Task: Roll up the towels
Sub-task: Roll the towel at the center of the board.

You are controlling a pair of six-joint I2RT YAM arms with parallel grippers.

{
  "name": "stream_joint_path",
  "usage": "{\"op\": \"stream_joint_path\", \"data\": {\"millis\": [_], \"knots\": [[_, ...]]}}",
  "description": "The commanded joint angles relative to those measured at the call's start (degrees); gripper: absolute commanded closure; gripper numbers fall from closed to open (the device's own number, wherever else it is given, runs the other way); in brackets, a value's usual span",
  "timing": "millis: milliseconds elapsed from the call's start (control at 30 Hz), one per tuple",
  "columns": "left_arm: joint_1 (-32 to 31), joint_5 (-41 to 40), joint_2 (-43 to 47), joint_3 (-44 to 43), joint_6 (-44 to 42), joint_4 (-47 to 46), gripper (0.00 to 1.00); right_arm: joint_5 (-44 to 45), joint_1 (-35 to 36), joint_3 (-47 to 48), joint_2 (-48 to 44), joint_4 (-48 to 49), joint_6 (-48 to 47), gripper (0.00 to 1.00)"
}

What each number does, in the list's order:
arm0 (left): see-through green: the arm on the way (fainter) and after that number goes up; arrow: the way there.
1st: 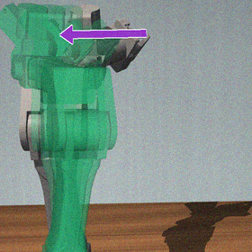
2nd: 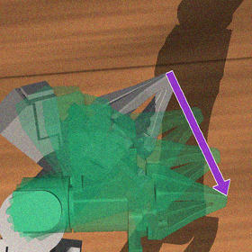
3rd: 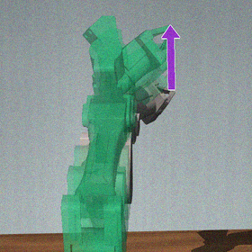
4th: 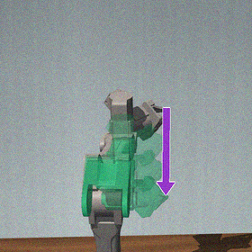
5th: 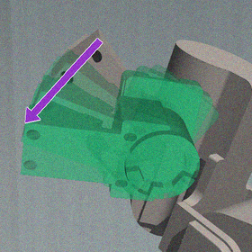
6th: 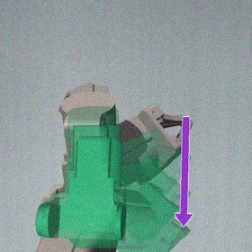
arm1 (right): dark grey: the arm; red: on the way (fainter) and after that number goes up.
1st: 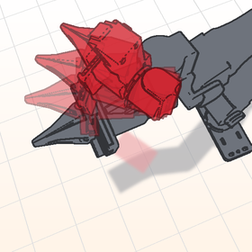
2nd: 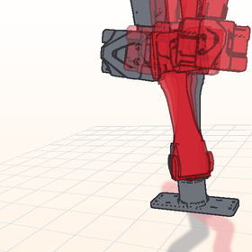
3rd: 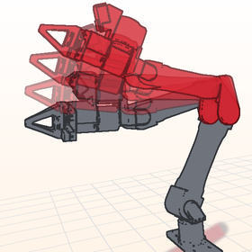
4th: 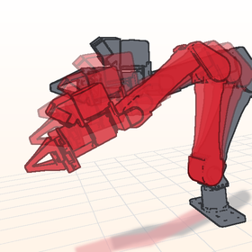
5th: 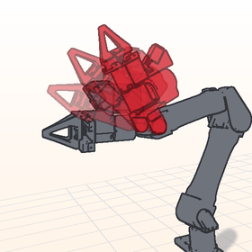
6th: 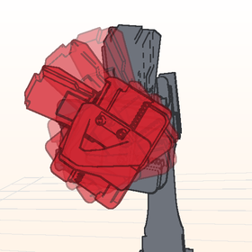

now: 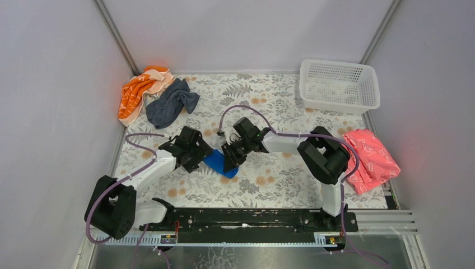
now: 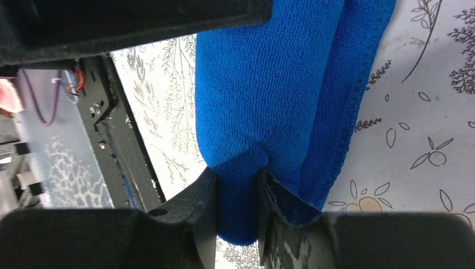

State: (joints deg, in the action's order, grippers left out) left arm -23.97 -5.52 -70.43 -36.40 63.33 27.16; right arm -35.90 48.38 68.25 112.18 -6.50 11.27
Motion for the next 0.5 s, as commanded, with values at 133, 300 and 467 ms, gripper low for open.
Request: {"op": "stream_joint_path", "data": {"millis": [133,300,467], "knots": [[-0.91,1.6,-3.44,0.47,1.46,-7.11,0.19,-9.05,-2.24,-6.91,6.74,-4.13,6.46,0.78],[-1.17,1.45,-6.17,0.92,1.98,-9.72,0.19,-11.09,-3.17,-8.0,8.63,-2.6,7.82,0.78],[-1.26,0.04,-9.04,0.55,1.3,-10.84,0.19,-12.06,-4.16,-8.7,9.3,-1.64,8.68,0.78]]}}
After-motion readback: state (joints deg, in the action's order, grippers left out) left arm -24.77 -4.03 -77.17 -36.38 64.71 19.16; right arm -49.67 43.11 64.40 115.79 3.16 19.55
